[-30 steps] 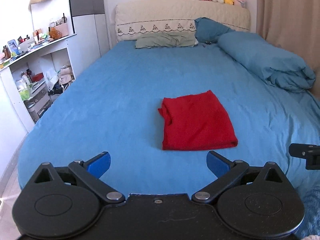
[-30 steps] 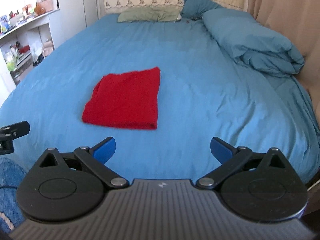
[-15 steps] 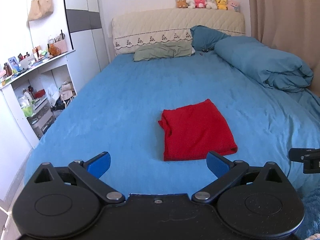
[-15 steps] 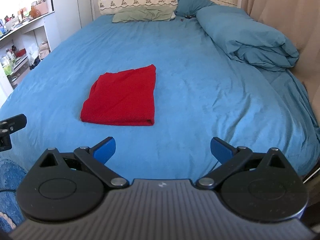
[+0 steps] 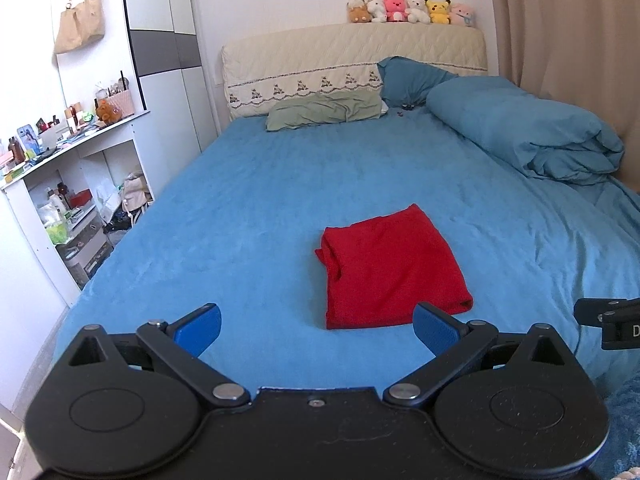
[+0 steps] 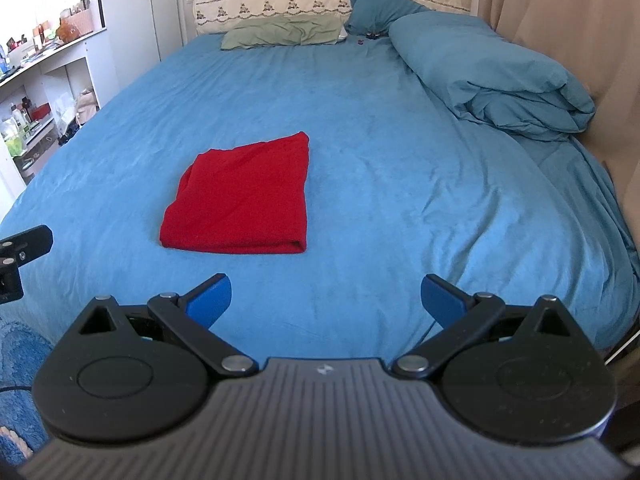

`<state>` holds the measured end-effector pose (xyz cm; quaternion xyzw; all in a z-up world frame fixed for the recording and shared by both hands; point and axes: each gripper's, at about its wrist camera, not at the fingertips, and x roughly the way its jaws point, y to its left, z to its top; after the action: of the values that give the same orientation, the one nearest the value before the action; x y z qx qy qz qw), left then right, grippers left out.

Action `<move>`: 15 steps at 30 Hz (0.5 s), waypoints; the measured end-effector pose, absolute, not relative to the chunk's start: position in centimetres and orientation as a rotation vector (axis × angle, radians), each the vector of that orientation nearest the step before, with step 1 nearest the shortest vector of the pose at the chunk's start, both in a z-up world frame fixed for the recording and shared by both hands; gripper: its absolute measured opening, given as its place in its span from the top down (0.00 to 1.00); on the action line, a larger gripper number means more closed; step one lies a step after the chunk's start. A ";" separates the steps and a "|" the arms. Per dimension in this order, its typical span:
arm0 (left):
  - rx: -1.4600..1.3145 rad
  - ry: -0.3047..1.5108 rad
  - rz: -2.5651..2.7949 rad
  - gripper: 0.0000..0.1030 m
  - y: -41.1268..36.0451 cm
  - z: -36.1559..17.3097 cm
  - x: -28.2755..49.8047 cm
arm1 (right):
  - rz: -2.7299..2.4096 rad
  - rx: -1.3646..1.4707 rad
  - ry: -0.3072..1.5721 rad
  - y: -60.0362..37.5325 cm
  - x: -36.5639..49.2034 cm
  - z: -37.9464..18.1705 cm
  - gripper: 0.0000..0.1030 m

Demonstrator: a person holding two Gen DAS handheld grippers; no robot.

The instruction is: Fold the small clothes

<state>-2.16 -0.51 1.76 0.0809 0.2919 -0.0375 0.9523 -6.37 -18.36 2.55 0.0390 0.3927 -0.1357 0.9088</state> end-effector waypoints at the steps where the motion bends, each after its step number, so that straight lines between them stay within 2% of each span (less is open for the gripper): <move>1: 0.164 0.595 -0.076 0.00 -0.5 1.7 -2.1 | -0.281 0.082 0.810 -18.4 -6.4 2.6 0.00; 15: 0.149 0.586 -0.076 0.00 -0.1 1.9 -2.4 | -0.281 0.081 0.807 -18.3 -6.5 2.6 0.00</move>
<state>-2.44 -0.09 1.93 0.0732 0.2883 -0.0373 0.9540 -6.45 -18.29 2.60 0.0390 0.3913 -0.1363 0.9093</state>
